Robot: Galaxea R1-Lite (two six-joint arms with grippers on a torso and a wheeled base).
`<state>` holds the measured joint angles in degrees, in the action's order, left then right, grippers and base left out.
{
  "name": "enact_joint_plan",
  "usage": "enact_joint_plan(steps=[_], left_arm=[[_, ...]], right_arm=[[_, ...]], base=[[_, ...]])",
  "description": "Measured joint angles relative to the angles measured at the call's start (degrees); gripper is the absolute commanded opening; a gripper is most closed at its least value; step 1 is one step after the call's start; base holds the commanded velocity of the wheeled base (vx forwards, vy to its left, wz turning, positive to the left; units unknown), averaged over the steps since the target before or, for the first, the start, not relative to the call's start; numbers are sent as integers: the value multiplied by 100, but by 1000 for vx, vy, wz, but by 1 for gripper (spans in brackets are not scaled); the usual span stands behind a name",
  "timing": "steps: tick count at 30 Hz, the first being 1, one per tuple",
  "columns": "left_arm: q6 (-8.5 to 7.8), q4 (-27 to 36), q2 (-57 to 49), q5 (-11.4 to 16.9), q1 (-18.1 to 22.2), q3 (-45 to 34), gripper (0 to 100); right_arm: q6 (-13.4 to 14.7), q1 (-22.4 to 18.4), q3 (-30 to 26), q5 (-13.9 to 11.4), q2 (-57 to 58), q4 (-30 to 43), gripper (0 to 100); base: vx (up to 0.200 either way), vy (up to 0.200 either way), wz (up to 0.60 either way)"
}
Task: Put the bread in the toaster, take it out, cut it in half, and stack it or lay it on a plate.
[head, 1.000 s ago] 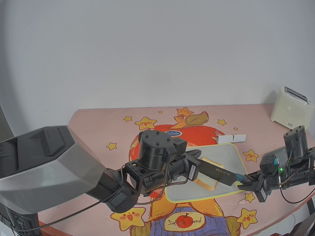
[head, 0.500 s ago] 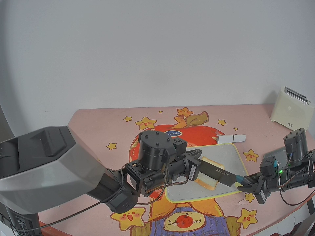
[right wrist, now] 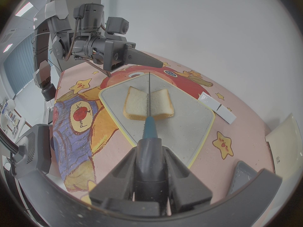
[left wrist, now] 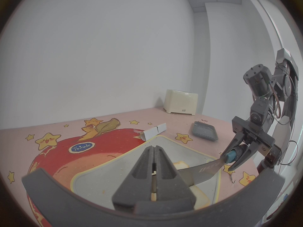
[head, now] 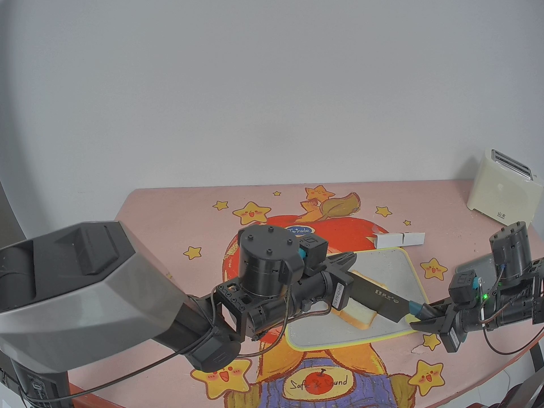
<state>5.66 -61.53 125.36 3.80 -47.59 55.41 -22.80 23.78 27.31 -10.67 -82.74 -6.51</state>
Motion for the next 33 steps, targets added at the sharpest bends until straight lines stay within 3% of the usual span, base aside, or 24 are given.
enact_joint_plan(steps=[33], left_arm=[[20,-35,205,5,-48,-91,0]], right_arm=[[5,0,9,-6,-33,11,0]], base=[[0,0,0]])
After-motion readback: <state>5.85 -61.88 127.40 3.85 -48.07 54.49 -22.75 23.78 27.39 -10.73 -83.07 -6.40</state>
